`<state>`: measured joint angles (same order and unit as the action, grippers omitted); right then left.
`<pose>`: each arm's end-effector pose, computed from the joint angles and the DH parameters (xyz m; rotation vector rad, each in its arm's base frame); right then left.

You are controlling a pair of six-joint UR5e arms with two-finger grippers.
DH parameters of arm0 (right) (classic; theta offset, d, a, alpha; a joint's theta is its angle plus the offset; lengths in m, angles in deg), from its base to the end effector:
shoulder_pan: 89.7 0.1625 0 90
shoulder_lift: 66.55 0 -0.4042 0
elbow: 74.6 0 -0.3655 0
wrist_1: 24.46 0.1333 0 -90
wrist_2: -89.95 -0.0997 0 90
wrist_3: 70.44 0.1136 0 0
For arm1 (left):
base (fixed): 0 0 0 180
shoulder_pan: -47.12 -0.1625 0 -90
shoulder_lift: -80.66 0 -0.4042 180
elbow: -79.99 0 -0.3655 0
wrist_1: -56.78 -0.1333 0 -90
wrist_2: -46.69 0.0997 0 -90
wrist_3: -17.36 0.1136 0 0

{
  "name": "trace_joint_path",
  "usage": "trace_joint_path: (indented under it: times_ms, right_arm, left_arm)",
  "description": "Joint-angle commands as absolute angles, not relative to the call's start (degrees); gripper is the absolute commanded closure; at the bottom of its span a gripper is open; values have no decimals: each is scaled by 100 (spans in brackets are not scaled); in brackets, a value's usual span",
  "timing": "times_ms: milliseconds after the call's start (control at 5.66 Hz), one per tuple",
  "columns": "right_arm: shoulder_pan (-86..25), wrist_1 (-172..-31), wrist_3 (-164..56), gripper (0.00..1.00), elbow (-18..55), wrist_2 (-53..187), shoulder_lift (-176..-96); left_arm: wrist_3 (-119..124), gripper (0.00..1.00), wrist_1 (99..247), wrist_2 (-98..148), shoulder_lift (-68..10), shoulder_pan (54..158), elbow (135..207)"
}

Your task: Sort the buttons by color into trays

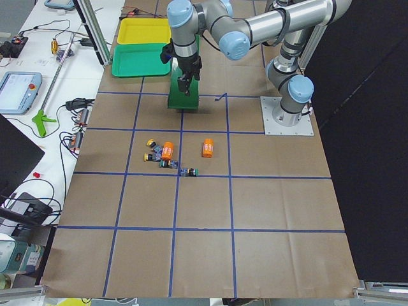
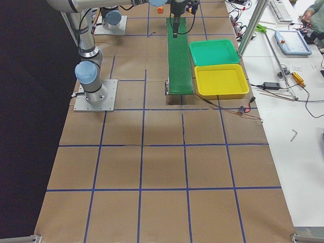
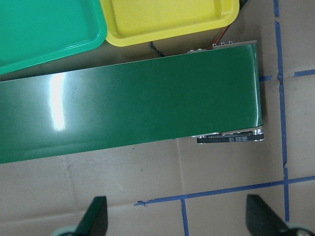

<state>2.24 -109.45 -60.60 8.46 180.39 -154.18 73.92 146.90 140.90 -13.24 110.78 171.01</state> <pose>0.1486 -0.4751 0.4811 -0.2158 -3.1257 -0.0107 0.1014 -0.4865 0.4128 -0.8217 -3.0236 -0.1796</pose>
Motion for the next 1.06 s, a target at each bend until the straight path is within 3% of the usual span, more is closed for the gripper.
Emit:
trace_joint_path:
  times_ms: [0,884]
  right_arm:
    - [224,-10936,-6060,0,846,18039,-15418]
    - [224,-10945,-6069,0,846,18039,-15418]
  left_arm:
    - [9433,2,14294,14065,-1453,10578,17549]
    - [13955,2,11545,14047,-1557,9330,19843]
